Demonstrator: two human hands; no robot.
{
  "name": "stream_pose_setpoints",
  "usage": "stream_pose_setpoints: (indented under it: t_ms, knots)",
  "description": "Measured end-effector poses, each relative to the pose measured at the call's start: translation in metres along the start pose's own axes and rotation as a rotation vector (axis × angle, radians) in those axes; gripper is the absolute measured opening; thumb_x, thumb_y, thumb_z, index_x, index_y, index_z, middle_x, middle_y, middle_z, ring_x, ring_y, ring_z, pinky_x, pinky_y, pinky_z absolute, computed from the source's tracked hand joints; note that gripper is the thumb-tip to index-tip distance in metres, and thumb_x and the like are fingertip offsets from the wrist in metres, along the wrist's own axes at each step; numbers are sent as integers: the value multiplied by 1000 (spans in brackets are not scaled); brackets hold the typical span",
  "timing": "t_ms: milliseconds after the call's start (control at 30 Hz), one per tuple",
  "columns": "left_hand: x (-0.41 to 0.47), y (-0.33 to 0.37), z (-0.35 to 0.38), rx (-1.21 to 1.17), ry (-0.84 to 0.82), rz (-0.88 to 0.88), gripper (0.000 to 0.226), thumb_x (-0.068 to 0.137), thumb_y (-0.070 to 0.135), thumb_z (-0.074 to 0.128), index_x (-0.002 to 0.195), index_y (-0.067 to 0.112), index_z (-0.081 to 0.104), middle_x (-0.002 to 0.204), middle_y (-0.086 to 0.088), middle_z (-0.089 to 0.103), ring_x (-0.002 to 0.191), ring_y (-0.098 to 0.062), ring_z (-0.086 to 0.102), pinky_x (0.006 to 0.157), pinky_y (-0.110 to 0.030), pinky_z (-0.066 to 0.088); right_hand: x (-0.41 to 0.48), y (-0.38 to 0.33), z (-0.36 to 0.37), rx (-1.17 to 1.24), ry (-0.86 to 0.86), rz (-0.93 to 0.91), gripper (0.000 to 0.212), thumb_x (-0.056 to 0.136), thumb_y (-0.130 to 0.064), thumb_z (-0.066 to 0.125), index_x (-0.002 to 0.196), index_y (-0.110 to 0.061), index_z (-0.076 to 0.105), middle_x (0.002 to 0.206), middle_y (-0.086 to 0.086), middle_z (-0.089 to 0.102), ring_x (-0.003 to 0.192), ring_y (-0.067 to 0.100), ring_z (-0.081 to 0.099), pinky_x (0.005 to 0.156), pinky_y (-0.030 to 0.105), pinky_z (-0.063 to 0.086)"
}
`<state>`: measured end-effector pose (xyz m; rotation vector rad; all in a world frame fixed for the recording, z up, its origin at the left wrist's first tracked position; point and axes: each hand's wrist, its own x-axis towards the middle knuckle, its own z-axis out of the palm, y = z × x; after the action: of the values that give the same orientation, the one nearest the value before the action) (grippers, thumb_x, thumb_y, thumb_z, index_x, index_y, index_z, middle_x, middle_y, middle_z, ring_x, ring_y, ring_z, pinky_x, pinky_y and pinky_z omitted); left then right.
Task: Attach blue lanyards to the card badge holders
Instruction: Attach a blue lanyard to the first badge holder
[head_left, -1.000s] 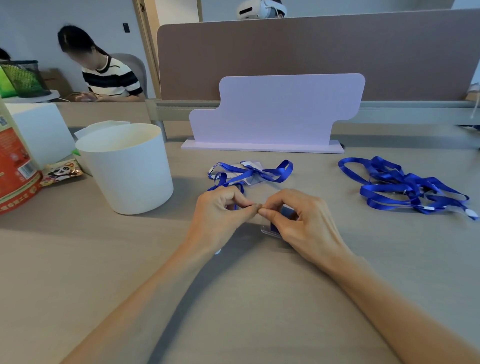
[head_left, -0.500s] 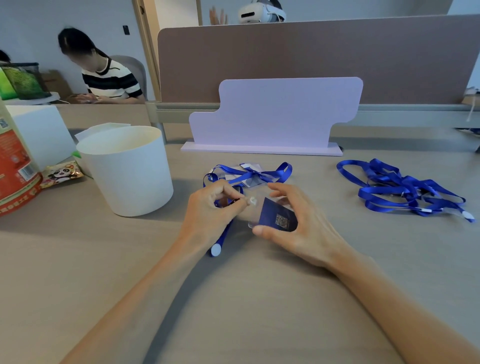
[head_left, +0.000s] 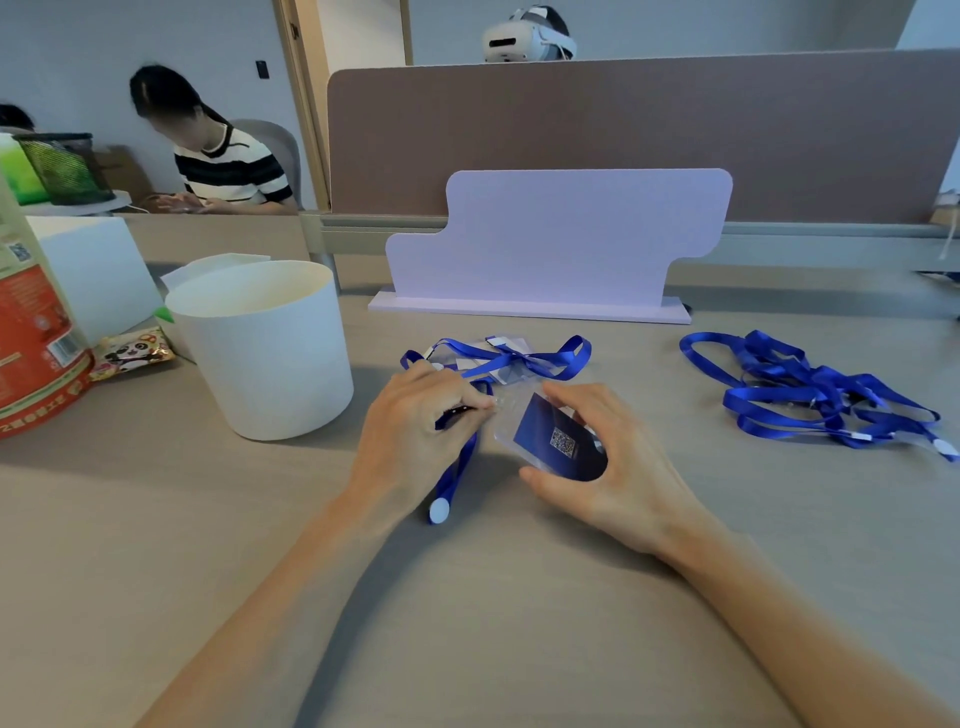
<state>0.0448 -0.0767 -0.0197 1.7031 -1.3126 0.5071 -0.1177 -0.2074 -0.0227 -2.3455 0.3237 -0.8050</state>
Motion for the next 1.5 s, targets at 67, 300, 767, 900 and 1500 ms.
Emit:
stream_pose_setpoints:
  t_ms: [67,300,767,900,1500]
  knots:
    - [-1,-2,-1,79,-7,82,18,83,29,62,77,15,73,75,11,69,75,-8,46,70,-24,37,1,0,0,-14,-12,-8,73,64,-53,70,131,-32,51,123,-26,48,118,-4,47,94,13,39]
    - [2,-6,-8,347,-17,333,14,84,13,64,75,19,73,73,12,68,78,-13,47,67,-27,37,0,4,2,-148,-65,-28,75,64,-51,67,134,-29,51,118,-25,44,118,-1,44,101,20,39]
    - [4,-4,-10,617,-150,524,30,79,-2,52,82,21,70,79,6,63,80,-20,47,67,-30,37,-3,-4,2,-352,-72,-95,73,74,-63,53,134,-21,54,129,-14,54,117,11,49,101,27,40]
    - [4,-5,-11,603,-118,486,27,84,3,50,81,21,71,80,7,66,85,-19,46,70,-29,36,-3,-5,3,-296,-46,-108,74,76,-62,53,135,-18,53,130,-13,53,118,8,46,102,22,36]
    - [0,-16,-8,411,-122,77,26,90,29,46,88,32,72,77,20,66,74,-10,59,78,-29,26,0,9,3,-459,-99,103,79,70,-82,43,131,-34,53,133,-14,49,129,8,36,109,29,27]
